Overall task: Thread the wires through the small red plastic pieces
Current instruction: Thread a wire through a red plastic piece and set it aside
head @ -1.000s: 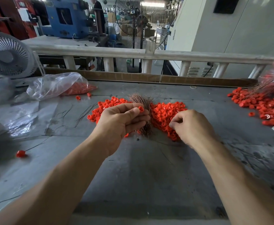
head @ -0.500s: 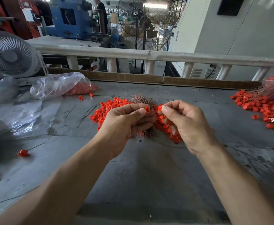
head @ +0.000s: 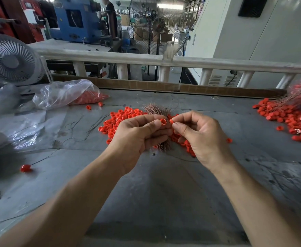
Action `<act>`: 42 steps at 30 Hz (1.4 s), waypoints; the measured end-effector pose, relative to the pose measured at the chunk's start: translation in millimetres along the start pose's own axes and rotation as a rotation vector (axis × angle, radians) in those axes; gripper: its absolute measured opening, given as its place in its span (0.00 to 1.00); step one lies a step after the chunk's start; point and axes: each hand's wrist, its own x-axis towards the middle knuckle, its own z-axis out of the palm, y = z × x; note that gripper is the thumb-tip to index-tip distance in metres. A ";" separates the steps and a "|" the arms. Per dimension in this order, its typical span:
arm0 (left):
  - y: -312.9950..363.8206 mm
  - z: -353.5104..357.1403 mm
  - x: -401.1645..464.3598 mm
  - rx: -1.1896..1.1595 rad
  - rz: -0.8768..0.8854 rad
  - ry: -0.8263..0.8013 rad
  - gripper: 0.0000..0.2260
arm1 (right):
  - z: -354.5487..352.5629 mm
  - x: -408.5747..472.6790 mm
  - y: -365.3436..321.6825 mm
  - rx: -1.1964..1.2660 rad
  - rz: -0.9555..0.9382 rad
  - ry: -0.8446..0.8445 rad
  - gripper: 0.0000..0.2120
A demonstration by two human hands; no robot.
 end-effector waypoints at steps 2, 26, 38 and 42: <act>-0.8 0.0 0.1 0.010 0.006 -0.005 0.07 | 0.9 -1.2 -0.2 0.000 -0.038 0.022 0.09; -9.2 0.9 2.3 0.092 0.133 0.038 0.07 | 9.8 -5.4 -5.5 -0.272 -0.260 0.163 0.04; -10.6 2.0 2.3 0.143 0.179 0.057 0.07 | 15.2 -4.7 -5.6 -0.435 -0.359 0.160 0.03; -10.6 1.7 2.2 0.138 0.175 0.048 0.07 | 15.5 -4.5 -4.5 -0.396 -0.352 0.164 0.04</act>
